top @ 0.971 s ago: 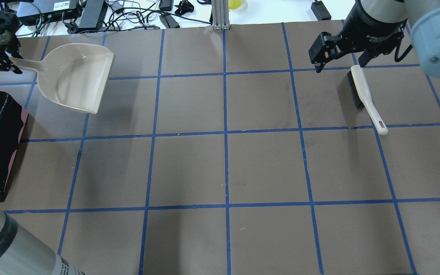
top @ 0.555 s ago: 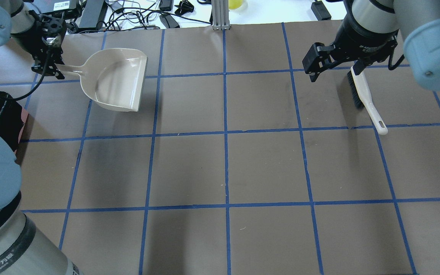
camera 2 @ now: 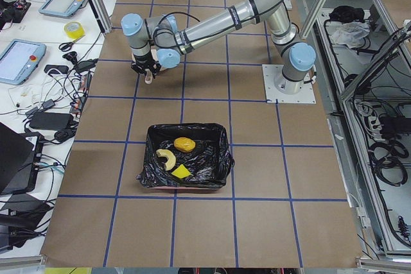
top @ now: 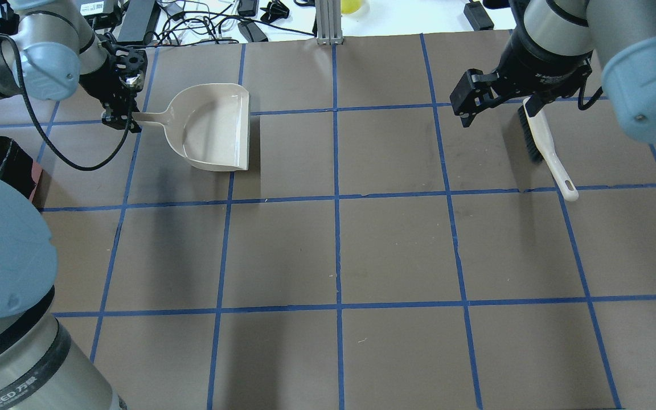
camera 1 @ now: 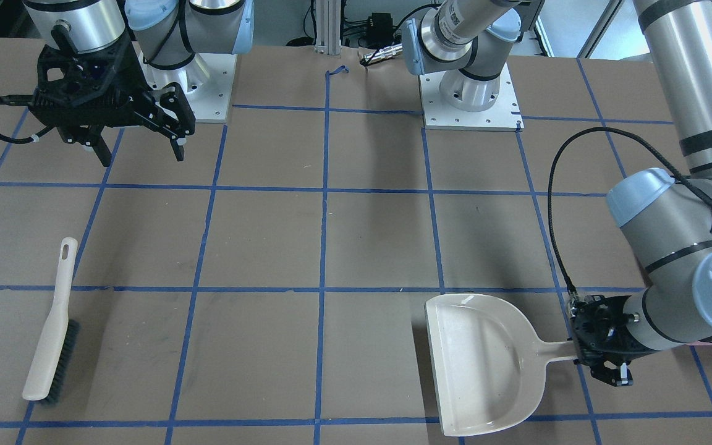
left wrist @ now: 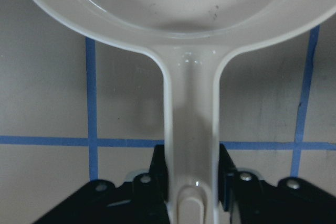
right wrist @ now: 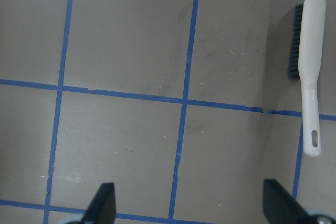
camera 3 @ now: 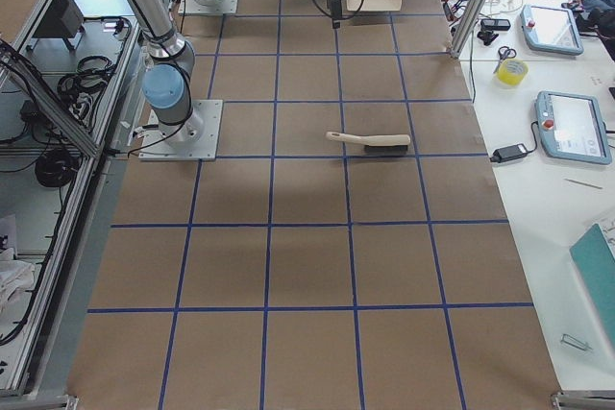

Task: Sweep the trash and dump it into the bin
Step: 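Lower the dustpan onto the table with the left gripper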

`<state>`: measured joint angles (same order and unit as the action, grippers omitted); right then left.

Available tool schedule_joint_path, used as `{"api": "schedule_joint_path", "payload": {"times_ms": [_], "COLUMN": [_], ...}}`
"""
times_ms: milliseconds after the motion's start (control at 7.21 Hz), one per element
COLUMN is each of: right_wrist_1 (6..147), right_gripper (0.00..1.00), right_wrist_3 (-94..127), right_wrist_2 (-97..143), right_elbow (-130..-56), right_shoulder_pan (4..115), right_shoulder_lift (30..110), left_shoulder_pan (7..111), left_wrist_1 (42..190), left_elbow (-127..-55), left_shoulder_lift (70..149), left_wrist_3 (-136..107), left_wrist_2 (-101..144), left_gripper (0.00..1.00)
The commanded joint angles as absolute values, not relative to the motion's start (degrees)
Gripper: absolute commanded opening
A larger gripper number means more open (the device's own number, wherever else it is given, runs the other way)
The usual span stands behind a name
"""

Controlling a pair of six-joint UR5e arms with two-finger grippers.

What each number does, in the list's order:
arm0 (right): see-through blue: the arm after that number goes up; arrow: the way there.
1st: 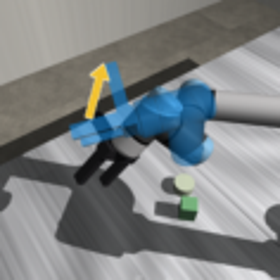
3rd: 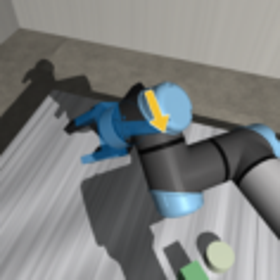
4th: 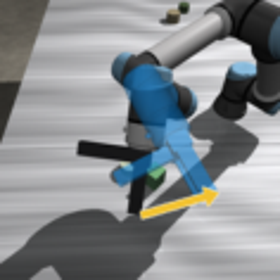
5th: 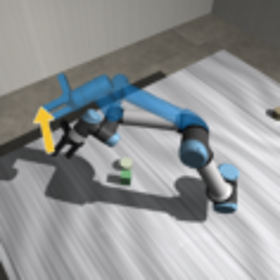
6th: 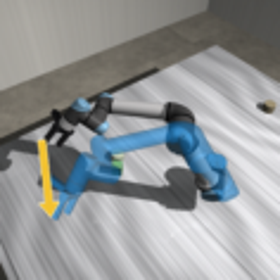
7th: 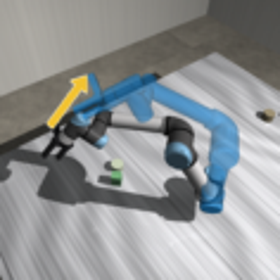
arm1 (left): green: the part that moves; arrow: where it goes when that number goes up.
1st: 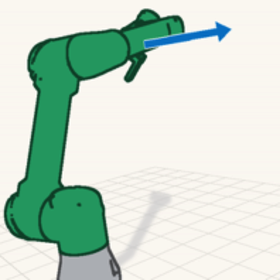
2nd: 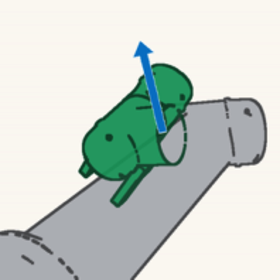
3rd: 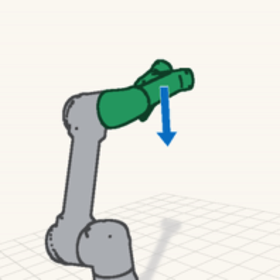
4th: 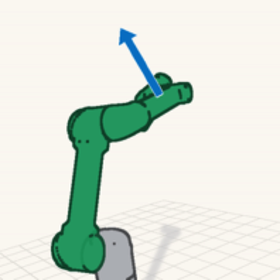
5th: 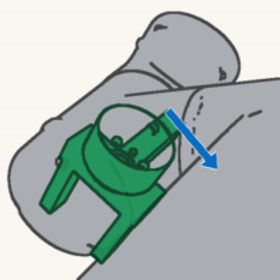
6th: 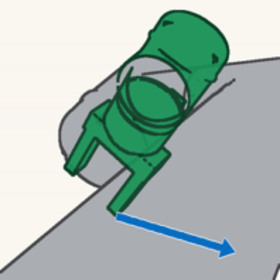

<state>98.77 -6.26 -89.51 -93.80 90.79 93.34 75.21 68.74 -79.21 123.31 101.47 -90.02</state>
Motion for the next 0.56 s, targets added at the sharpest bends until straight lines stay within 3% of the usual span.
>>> {"api": "schedule_joint_path", "payload": {"times_ms": [0, 416], "right_wrist_1": [98.79, 98.79], "right_gripper": [1.00, 1.00], "right_wrist_3": [-6.33, -6.33], "right_wrist_2": [-89.74, -89.74], "right_elbow": [-93.95, -94.22], "right_shoulder_pan": [90.79, 90.79], "right_shoulder_lift": [93.43, 93.69], "left_shoulder_pan": [75.94, 76.38], "left_wrist_1": [65.04, 64.87], "left_elbow": [-81.91, -84.28], "left_shoulder_lift": [123.40, 122.26], "left_wrist_3": [101.34, 101.34], "left_wrist_2": [-90.09, -90.09], "left_gripper": [0.00, 0.00]}}
